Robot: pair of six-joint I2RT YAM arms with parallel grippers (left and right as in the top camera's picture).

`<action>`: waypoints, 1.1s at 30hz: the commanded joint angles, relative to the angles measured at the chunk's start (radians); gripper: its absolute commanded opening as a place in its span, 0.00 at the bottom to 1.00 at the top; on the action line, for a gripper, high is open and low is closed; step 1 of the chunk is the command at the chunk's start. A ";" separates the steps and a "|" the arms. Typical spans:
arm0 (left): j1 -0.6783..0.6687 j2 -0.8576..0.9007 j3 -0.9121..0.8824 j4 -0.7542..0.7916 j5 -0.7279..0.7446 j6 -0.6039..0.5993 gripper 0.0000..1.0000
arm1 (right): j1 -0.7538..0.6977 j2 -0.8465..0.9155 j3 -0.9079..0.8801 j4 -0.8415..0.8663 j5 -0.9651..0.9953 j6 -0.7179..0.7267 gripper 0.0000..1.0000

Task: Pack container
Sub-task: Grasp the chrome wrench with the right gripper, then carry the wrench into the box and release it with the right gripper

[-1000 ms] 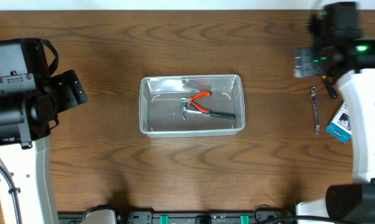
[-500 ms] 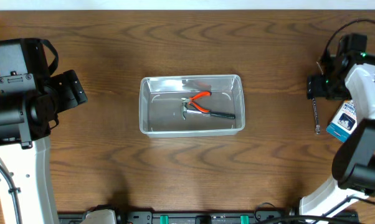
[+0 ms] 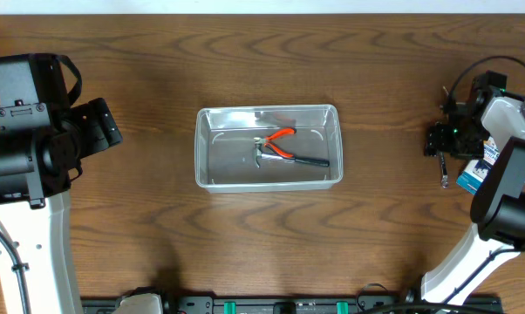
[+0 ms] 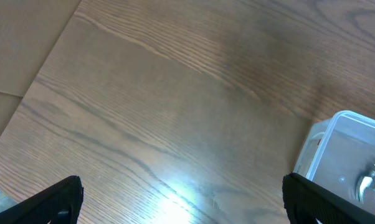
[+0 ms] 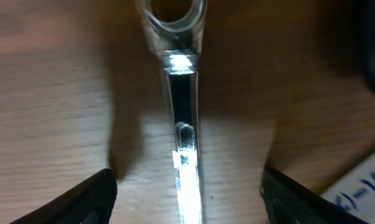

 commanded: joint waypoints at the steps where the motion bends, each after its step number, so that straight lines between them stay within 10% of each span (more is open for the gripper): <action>1: 0.000 0.002 -0.007 -0.003 -0.005 0.006 0.95 | -0.004 0.031 -0.009 -0.003 -0.031 -0.012 0.76; 21: 0.000 0.002 -0.007 -0.003 -0.005 0.006 0.95 | -0.003 0.035 -0.009 -0.016 -0.046 0.040 0.18; 33: 0.000 0.002 -0.007 -0.002 -0.005 0.006 0.95 | 0.079 0.000 0.005 -0.015 -0.175 0.039 0.09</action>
